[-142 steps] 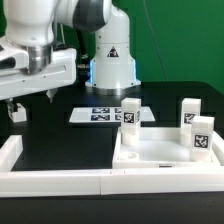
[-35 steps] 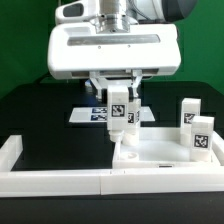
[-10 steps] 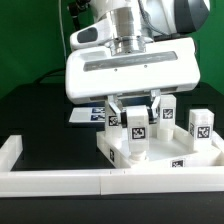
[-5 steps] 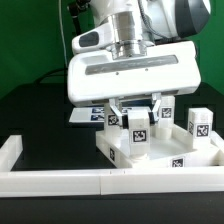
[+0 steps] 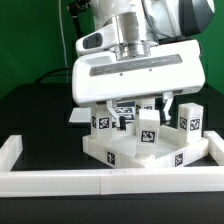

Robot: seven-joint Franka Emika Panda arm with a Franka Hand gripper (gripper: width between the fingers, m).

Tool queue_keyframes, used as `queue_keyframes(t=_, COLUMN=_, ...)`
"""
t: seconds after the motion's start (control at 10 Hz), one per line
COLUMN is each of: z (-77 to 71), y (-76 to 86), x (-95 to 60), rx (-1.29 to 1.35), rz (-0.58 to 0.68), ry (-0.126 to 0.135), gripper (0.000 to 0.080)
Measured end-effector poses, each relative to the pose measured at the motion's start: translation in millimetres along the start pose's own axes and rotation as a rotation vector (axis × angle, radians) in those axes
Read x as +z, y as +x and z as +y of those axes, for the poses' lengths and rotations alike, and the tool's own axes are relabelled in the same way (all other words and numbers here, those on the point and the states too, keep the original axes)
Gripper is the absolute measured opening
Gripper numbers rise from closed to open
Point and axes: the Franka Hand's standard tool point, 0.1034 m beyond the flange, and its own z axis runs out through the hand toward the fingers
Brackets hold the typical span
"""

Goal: Assemble square table

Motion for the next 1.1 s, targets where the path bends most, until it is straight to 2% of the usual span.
queue_keyframes(t=0.1, z=0.0, y=-0.2, x=0.1, rx=0.000, rz=0.000, ry=0.000, gripper=0.0609)
queue_keyframes(t=0.2, z=0.0, y=-0.3, x=0.2, rx=0.000, rz=-0.001, ry=0.000, gripper=0.0637)
queue_keyframes(t=1.1, z=0.0, y=-0.8, x=0.5, rx=0.000, rz=-0.002, ry=0.000, gripper=0.0648)
